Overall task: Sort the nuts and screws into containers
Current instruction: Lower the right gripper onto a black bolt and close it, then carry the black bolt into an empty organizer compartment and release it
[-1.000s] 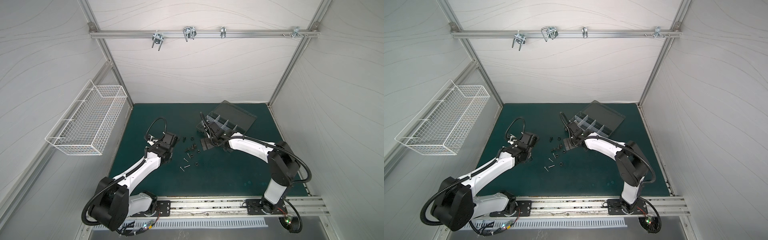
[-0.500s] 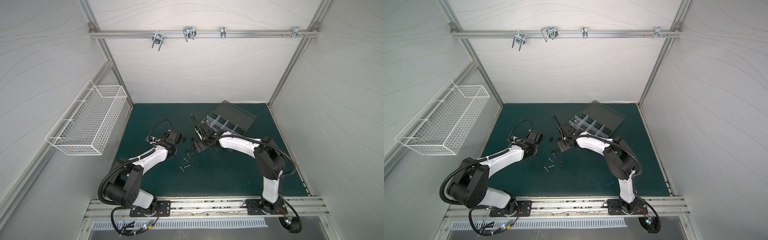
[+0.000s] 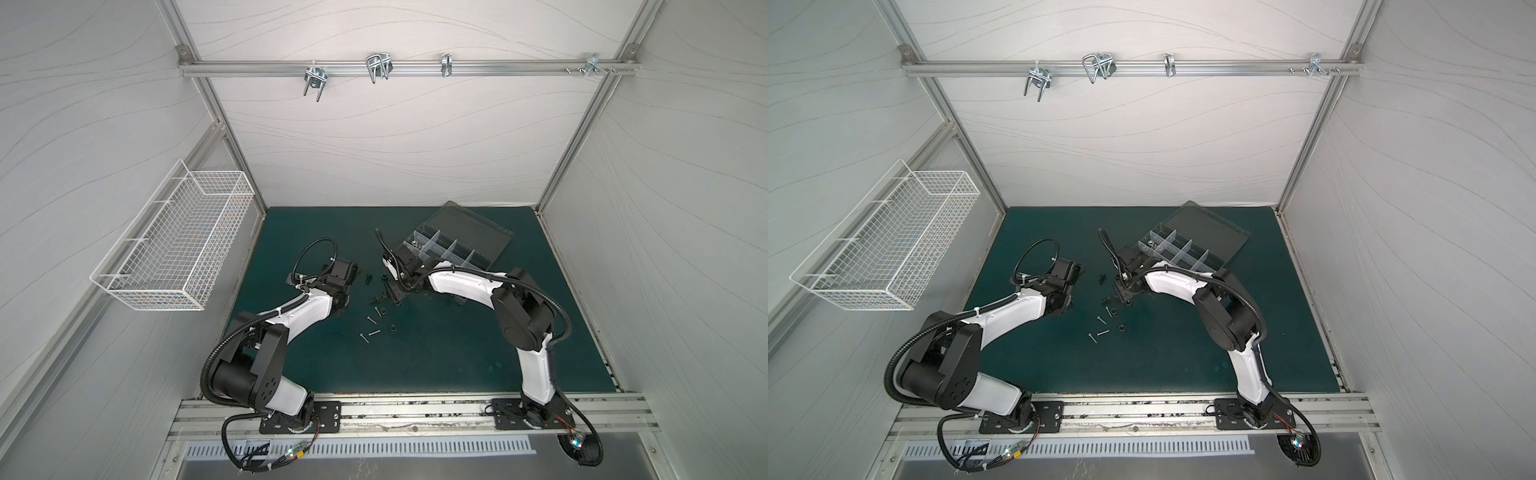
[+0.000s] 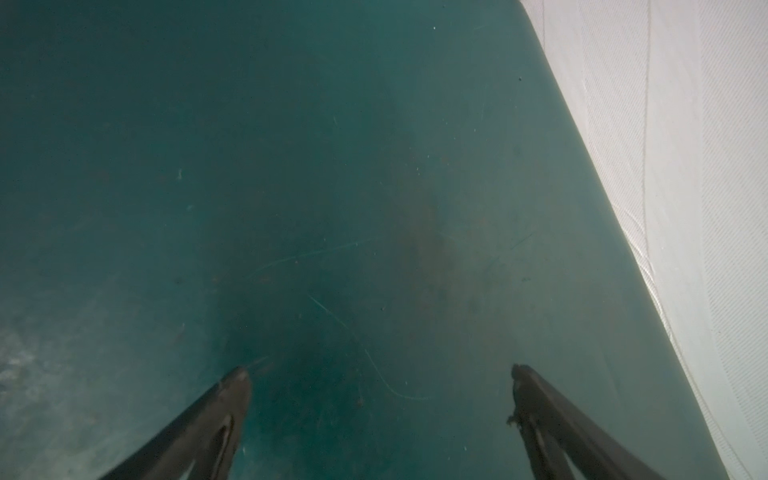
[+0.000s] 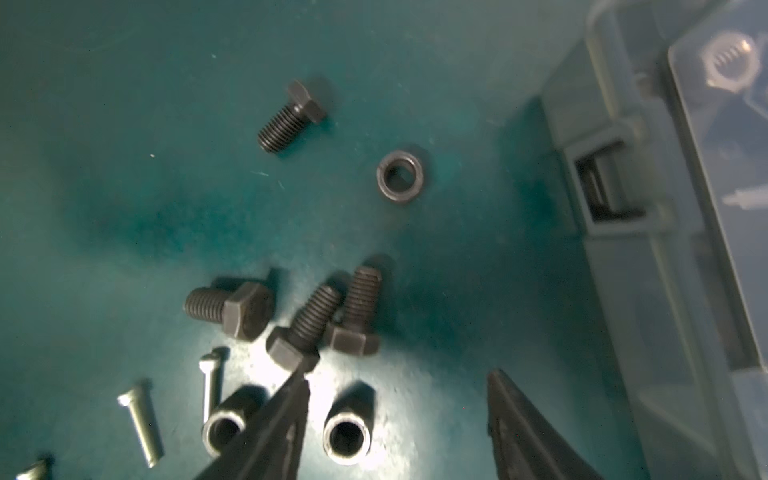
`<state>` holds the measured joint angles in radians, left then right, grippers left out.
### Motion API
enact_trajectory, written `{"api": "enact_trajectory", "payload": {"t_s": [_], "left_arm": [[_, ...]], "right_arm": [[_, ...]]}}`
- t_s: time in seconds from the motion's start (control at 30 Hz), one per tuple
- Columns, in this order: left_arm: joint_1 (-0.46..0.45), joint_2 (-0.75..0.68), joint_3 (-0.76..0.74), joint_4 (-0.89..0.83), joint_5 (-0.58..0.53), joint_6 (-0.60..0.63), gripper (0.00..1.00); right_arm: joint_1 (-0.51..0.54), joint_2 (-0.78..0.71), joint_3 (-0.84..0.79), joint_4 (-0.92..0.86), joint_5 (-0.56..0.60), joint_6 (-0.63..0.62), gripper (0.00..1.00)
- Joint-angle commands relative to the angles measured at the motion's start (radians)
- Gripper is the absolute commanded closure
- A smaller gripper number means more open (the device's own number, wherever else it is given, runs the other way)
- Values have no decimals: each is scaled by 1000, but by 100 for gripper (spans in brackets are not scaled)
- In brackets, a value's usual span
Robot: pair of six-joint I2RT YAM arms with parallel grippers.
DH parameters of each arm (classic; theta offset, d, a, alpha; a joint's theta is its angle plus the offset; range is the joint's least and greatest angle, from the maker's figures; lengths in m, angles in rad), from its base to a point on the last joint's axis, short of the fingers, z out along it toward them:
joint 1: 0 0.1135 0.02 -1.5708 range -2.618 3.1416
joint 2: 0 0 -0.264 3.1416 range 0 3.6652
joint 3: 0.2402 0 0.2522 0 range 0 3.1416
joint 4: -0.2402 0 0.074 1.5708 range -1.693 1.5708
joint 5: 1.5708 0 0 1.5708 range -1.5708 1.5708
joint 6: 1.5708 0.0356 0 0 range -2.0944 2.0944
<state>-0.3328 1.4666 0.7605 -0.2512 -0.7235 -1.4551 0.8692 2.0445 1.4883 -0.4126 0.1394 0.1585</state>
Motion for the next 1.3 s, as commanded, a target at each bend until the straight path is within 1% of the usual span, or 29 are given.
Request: {"api": "enact_trajectory", "payload": {"t_s": [0.0,0.1,0.23,0.47,0.57,0.7,0.8,0.83,0.93,1.1,1.27], "left_arm": [[15,-44,-21,18,-8,50,1],[24,-70,-42,22,1,67,1],[31,-96,-54,26,0,80,1],[33,-113,-63,31,4,108,1],[32,-117,-70,29,1,107,1],[34,-121,-70,21,-4,105,1],[35,-123,-70,20,-4,105,1],[35,-124,-70,18,-5,105,1],[36,-127,-70,15,-5,105,1],[37,-128,-69,13,-5,106,1],[36,-117,-59,11,9,105,1]], "right_arm": [[3,38,38,-18,-32,-6,40],[4,57,52,-25,-36,-1,48],[3,76,59,-28,-35,3,53],[3,114,79,-32,-47,0,57],[3,135,94,-38,-51,0,60],[4,155,107,-45,-57,-2,67],[3,154,106,-50,-61,-2,79],[3,150,106,-52,-63,-1,84],[2,121,111,-64,-63,-6,93],[-16,30,118,-87,-53,-14,96],[-70,-38,132,-127,-41,-7,98]]}}
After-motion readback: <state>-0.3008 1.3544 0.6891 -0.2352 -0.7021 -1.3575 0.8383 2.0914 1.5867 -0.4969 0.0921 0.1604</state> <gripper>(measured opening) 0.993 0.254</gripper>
